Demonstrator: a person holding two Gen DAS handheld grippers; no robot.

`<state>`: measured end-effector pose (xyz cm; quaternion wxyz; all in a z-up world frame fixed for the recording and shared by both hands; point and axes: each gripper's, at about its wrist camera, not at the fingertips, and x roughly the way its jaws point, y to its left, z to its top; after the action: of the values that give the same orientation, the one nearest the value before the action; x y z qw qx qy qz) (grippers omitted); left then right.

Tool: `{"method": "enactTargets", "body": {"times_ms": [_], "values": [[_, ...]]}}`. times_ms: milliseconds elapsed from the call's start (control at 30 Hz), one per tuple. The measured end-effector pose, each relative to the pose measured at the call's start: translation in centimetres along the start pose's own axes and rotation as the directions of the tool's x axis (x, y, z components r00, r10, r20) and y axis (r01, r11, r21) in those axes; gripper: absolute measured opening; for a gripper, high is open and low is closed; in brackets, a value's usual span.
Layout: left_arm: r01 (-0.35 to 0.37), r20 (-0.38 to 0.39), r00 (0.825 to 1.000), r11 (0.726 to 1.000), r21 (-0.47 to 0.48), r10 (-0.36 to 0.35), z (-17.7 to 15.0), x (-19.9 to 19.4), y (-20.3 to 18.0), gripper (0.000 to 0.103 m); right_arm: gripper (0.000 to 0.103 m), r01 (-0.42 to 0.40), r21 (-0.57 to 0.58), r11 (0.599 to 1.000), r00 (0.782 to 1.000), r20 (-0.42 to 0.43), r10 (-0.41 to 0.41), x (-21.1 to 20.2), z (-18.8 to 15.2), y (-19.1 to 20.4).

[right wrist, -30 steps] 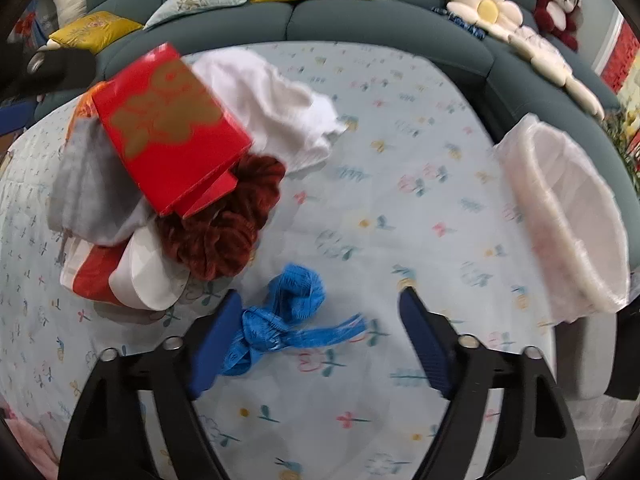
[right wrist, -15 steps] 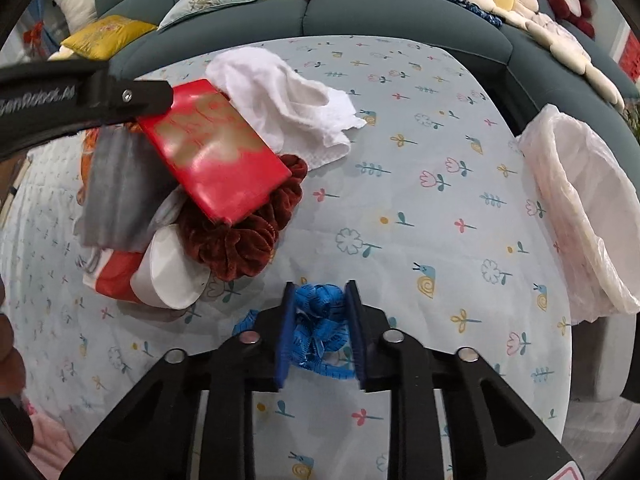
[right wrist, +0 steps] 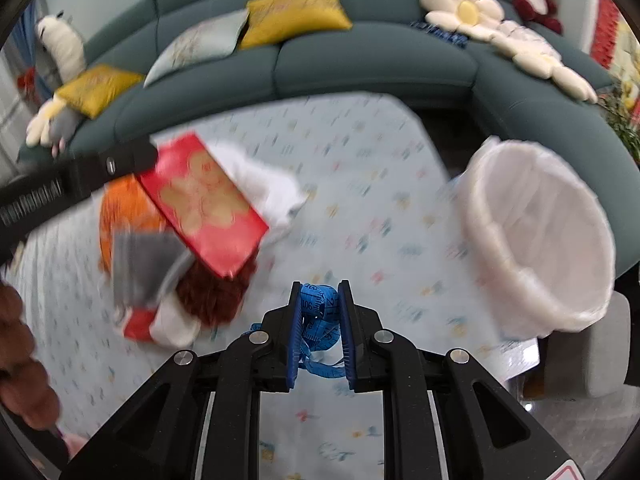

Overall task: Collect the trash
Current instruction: 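Grasp the red box with the left gripper while the right carries the ribbon to the basket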

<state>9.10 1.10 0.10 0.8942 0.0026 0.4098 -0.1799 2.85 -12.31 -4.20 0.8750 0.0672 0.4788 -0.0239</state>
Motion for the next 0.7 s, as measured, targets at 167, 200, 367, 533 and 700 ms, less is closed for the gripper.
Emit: {"method": "enactTargets", "body": {"times_ms": [167,200,367,533,700], "values": [[0.038,0.023,0.999,0.999,0.001,-0.038,1.8,0.3,-3.5,0.009,0.016,0.056,0.034,0.998,0.994,0.088,-0.058,-2.9,3.0,-3.8],[0.048,0.028,0.998,0.999,0.006,-0.048,2.2,0.5,-4.4,0.009,0.016,0.063,0.060,0.996,0.992,0.107,-0.069,-3.6,3.5,-5.3],[0.122,0.039,0.992,0.992,0.034,-0.123,3.7,1.9,-9.9,0.009,0.016,0.141,0.210,0.967,0.971,0.163,-0.176,-5.4,4.7,-12.4],[0.171,0.025,0.985,0.982,0.077,-0.173,4.1,3.5,-14.9,0.009,0.016,0.206,0.313,0.927,0.953,0.149,-0.262,-5.5,4.5,-18.5],[0.198,0.004,0.980,0.975,0.103,-0.199,4.1,5.3,-18.2,0.009,0.016,0.218,0.351,0.911,0.954,0.121,-0.275,-4.1,4.1,-20.7]]}}
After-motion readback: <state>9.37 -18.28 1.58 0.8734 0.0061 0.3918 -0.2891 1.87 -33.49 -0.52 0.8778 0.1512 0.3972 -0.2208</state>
